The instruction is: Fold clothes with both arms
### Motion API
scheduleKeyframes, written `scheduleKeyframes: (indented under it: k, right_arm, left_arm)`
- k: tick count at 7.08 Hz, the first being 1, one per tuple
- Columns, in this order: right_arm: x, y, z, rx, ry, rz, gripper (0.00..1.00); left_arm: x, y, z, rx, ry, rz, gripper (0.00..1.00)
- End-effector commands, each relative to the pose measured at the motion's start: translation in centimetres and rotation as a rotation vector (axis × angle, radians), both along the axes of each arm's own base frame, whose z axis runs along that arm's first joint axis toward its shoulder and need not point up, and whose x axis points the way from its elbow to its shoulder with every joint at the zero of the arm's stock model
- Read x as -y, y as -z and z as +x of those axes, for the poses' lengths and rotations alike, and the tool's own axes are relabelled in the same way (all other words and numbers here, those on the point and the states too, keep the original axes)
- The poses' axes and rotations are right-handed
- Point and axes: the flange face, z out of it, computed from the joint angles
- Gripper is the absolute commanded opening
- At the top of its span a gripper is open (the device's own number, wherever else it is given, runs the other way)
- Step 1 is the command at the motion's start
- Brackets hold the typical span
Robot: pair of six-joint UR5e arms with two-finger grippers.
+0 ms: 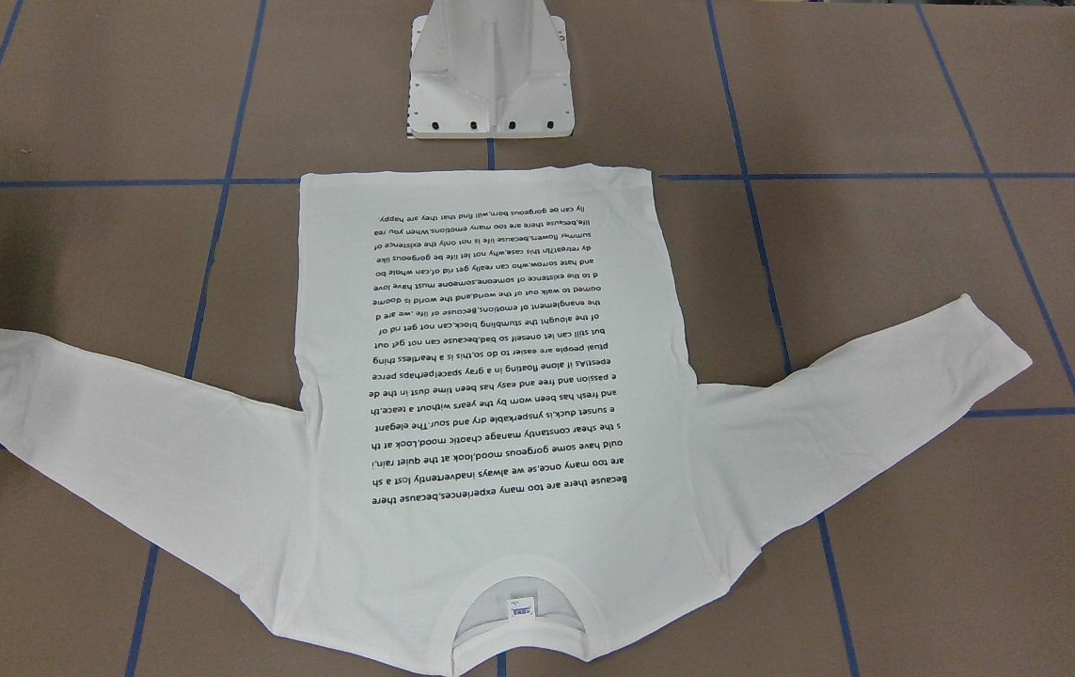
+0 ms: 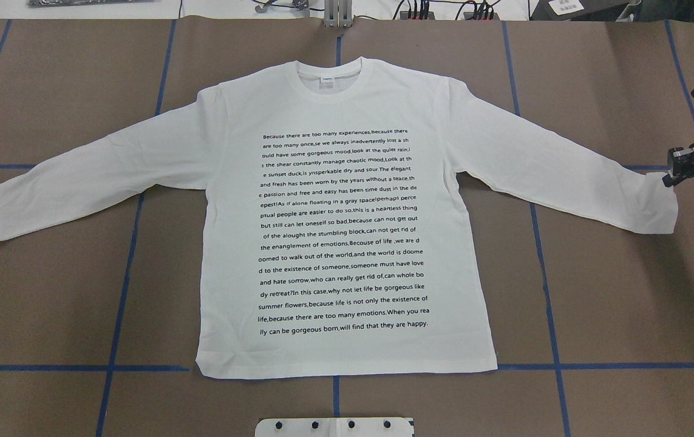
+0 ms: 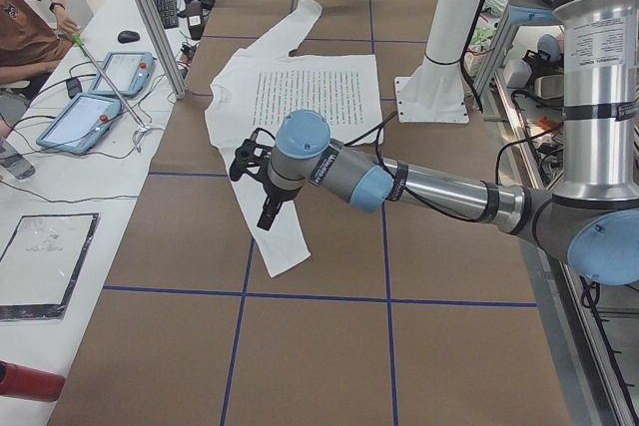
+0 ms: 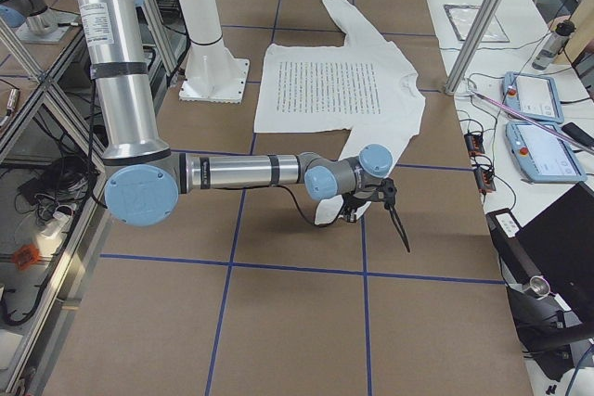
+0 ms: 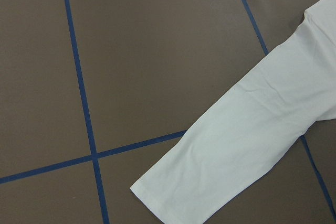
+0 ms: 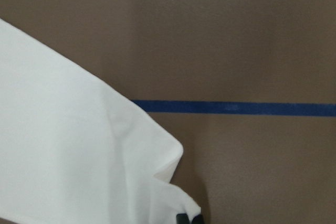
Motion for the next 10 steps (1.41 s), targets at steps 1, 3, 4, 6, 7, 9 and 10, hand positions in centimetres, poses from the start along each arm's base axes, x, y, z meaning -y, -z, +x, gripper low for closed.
scheduleKeyframes:
  k: [1,3,4,6,7,9,10]
  right_arm:
    - [-2.2,11.7,-4.5,0.065,-0.077,-0.057,0.00]
    - [-0.8,24.4,-16.3,0.127,-0.120,-0.154,0.00]
    - [1.7,31.4,-22.6,0.141,-0.174,-0.204,0.00]
    - [5.5,42.4,-31.8,0.189,-0.216,-0.188,0.00]
    - [6.9,46.5,-35.4,0.227,-0.221,-0.167,0.00]
    - [4.5,51.5,-43.0,0.276,-0.330,-0.082,0.00]
    - [3.2,51.8,-44.7,0.279,-0.335,-0.059,0.00]
  left_arm:
    - [0.0,0.2,0.0,-0.001,0.002,0.002,1.00]
    - [0.0,0.2,0.0,-0.003,0.001,0.004,1.00]
    - [0.0,0.2,0.1,-0.001,0.001,0.002,1.00]
    - [0.0,-0.1,0.1,0.000,-0.001,-0.002,1.00]
    - [0.0,-0.1,0.1,0.000,-0.002,0.000,1.00]
    - [0.1,-0.4,0.4,0.002,-0.009,-0.005,1.00]
    - [0.1,-0.3,0.5,0.000,-0.011,-0.004,1.00]
